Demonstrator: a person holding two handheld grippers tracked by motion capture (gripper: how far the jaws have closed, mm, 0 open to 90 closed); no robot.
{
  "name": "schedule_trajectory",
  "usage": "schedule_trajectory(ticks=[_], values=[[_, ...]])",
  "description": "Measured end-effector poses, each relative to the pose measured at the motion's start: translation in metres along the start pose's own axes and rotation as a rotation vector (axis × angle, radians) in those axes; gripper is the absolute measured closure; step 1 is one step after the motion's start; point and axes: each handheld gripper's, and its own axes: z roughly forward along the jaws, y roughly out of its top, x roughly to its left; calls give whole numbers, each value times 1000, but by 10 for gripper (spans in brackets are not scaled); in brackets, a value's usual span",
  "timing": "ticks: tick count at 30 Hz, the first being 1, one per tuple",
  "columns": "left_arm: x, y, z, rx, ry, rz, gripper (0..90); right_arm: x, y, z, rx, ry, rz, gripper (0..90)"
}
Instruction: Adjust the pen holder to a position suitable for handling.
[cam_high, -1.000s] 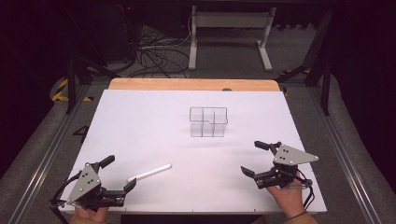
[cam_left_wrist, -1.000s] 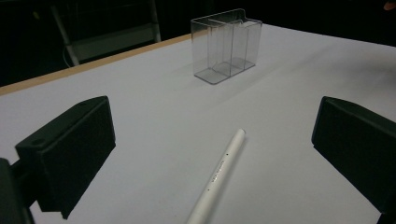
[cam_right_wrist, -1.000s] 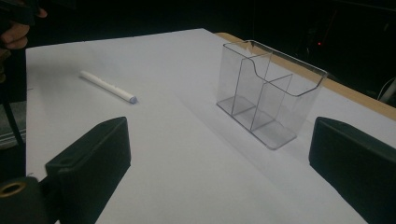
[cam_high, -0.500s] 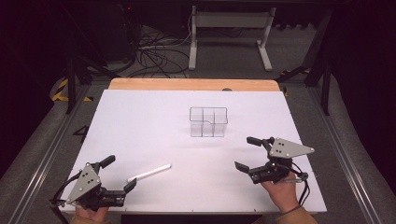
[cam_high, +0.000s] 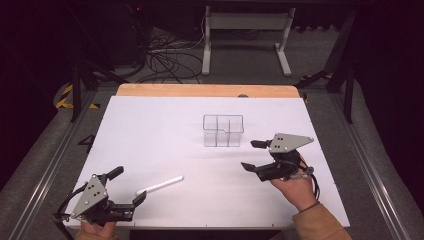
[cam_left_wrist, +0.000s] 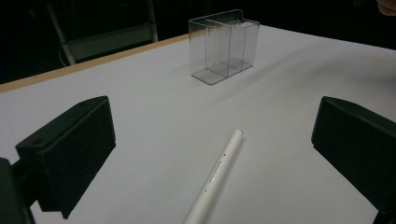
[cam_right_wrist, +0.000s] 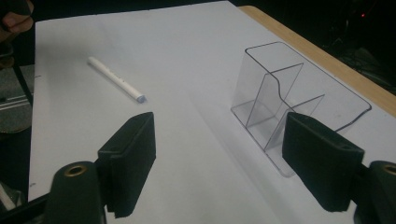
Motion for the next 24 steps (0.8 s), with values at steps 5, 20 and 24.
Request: schedule_trajectory(ticks=[5,20,24], values=[[0,0,1,5,-5,0,4,-6,9,13,48,2,-4,277],[1,-1,0,-3,-7,-13,4,-23,32,38,117,42,-55,320],[1,-1,1,-1,-6,-5,4,-24,34,41,118,30,-71,317]])
